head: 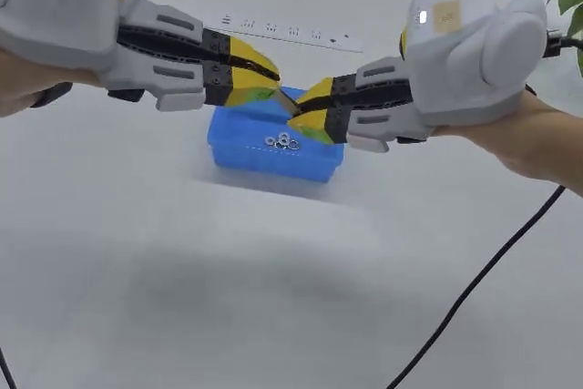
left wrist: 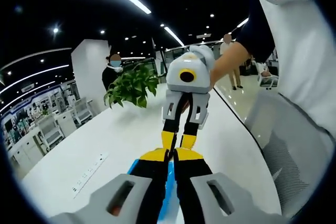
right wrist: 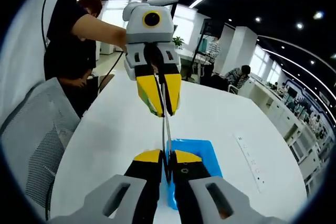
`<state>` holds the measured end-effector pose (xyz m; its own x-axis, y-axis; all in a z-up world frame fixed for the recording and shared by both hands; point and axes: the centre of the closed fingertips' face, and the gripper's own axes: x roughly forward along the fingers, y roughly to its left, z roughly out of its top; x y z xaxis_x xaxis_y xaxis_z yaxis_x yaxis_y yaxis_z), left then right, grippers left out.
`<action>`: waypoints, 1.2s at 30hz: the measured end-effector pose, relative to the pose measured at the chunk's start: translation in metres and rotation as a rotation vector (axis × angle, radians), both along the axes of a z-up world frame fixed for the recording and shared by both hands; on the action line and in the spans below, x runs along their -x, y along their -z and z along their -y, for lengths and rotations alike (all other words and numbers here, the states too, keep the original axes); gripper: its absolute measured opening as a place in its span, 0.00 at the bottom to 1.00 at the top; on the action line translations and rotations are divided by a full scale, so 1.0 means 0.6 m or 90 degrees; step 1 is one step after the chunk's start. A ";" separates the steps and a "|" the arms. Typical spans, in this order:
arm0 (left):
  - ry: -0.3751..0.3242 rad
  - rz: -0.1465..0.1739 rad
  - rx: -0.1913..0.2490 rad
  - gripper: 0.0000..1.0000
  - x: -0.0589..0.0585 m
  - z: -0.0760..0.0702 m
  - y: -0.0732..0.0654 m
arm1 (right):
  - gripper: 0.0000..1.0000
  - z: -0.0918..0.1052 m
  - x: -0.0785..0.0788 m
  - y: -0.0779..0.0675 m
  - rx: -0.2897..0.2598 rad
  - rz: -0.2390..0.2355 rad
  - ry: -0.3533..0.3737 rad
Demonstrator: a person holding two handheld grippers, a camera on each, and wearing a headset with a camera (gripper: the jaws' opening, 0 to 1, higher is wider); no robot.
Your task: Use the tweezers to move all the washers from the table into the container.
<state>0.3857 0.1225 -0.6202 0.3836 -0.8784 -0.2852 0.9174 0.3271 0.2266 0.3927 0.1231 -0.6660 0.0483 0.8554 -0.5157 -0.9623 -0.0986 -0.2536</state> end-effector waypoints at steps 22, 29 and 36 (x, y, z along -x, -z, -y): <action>0.041 -0.044 -0.108 0.06 0.042 0.008 0.104 | 0.08 0.024 0.037 0.061 0.106 0.017 -0.054; 0.019 -0.079 -0.174 0.06 0.027 0.009 0.179 | 0.08 0.027 0.031 0.096 0.132 0.000 -0.061; -0.001 -0.126 -0.230 0.06 0.015 0.008 0.248 | 0.08 0.028 0.025 0.163 0.181 -0.007 -0.056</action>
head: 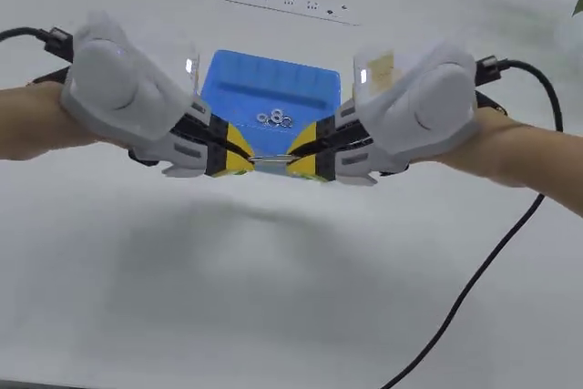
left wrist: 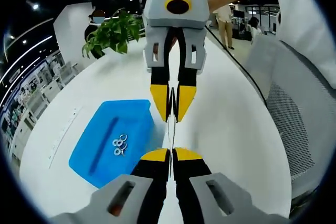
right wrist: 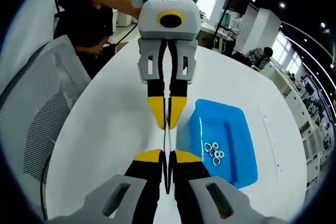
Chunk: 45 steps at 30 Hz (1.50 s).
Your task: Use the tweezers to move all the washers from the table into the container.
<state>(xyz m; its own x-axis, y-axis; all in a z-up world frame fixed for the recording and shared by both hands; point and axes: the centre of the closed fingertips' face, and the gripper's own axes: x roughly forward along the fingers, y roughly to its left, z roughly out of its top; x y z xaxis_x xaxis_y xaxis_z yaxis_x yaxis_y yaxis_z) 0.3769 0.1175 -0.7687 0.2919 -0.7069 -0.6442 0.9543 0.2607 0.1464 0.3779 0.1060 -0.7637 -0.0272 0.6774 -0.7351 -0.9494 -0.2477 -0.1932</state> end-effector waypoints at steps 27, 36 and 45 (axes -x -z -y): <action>-0.020 -0.096 -0.031 0.19 0.021 0.025 0.058 | 0.16 0.029 0.012 0.082 0.080 -0.096 0.034; -0.034 -0.089 -0.048 0.27 0.026 0.014 0.060 | 0.27 0.032 -0.005 0.076 0.085 -0.036 0.030; -0.195 -0.057 0.113 0.37 0.025 -0.025 -0.009 | 0.34 0.055 -0.004 0.002 -0.037 -0.056 0.154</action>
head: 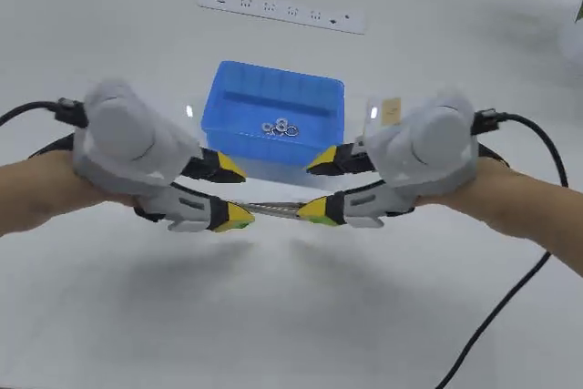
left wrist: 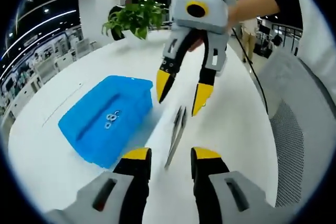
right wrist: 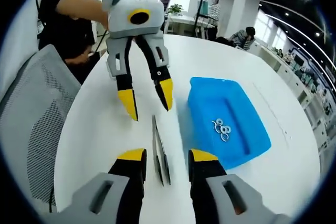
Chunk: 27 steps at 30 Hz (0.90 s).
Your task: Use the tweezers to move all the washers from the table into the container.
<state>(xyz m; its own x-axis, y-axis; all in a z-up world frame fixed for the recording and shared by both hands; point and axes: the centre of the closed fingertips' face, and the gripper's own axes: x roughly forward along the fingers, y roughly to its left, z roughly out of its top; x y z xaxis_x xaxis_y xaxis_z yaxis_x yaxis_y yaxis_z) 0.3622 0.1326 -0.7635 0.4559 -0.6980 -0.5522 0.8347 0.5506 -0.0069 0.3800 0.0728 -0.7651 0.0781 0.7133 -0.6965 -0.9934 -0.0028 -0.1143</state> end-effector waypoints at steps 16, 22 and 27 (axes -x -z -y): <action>-0.166 0.106 0.114 0.98 0.093 -0.079 -0.144 | 0.58 0.135 0.045 -0.119 -0.153 0.044 0.215; -0.146 0.133 0.104 1.00 0.123 -0.060 -0.177 | 0.81 0.143 0.083 -0.148 -0.185 0.060 0.221; -0.147 0.140 0.095 1.00 0.134 -0.056 -0.185 | 0.91 0.145 0.098 -0.170 -0.209 0.064 0.230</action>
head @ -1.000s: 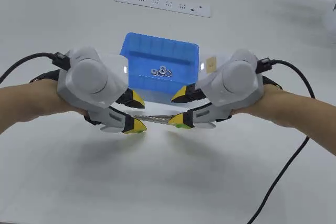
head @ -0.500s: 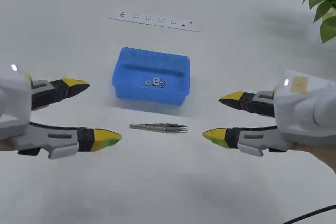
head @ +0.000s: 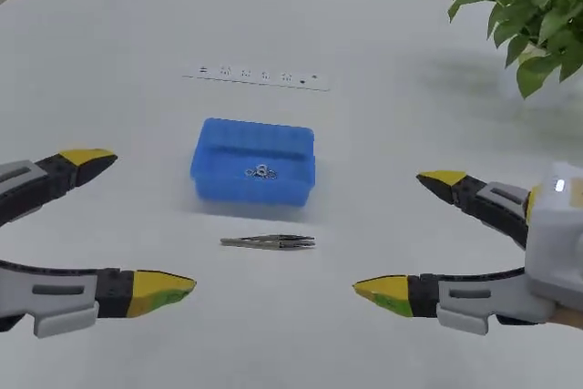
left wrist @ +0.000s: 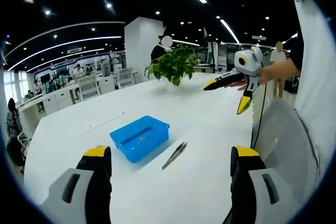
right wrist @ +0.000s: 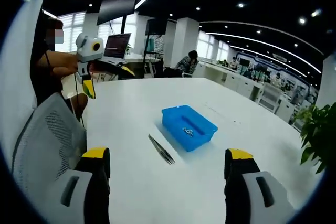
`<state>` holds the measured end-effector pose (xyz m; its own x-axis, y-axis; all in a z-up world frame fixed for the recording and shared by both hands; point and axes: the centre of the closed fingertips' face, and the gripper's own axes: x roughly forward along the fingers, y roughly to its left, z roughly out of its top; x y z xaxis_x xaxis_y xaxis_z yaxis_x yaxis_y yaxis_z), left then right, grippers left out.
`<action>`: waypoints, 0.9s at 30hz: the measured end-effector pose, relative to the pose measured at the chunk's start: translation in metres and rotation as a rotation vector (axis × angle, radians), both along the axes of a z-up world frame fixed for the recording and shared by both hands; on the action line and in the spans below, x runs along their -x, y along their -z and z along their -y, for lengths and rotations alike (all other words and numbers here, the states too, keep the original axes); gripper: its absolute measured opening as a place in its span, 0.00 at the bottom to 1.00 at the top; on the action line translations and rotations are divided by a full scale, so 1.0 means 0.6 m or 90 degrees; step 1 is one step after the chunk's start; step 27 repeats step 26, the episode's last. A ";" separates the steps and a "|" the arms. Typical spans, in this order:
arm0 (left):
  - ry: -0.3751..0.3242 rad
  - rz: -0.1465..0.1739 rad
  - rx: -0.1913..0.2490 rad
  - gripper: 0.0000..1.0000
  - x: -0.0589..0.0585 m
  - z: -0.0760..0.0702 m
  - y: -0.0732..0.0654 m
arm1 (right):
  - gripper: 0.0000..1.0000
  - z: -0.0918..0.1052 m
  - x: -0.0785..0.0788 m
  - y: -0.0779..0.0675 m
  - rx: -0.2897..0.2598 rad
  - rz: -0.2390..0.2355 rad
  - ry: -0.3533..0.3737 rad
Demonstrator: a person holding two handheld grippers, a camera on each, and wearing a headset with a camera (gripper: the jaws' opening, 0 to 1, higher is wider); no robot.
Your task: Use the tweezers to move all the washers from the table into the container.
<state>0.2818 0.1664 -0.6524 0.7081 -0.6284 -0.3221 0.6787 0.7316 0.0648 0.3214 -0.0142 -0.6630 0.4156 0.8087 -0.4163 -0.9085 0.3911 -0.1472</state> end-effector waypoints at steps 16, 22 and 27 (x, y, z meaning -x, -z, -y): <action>0.004 -0.003 -0.023 1.00 0.030 -0.004 -0.007 | 1.00 -0.020 0.045 -0.002 0.037 0.000 -0.062; -0.002 0.000 -0.024 1.00 0.034 -0.009 -0.011 | 1.00 -0.024 0.045 -0.006 0.041 0.004 -0.067; 0.000 0.000 -0.029 1.00 0.037 -0.008 -0.011 | 0.99 -0.024 0.046 -0.007 0.038 0.000 -0.066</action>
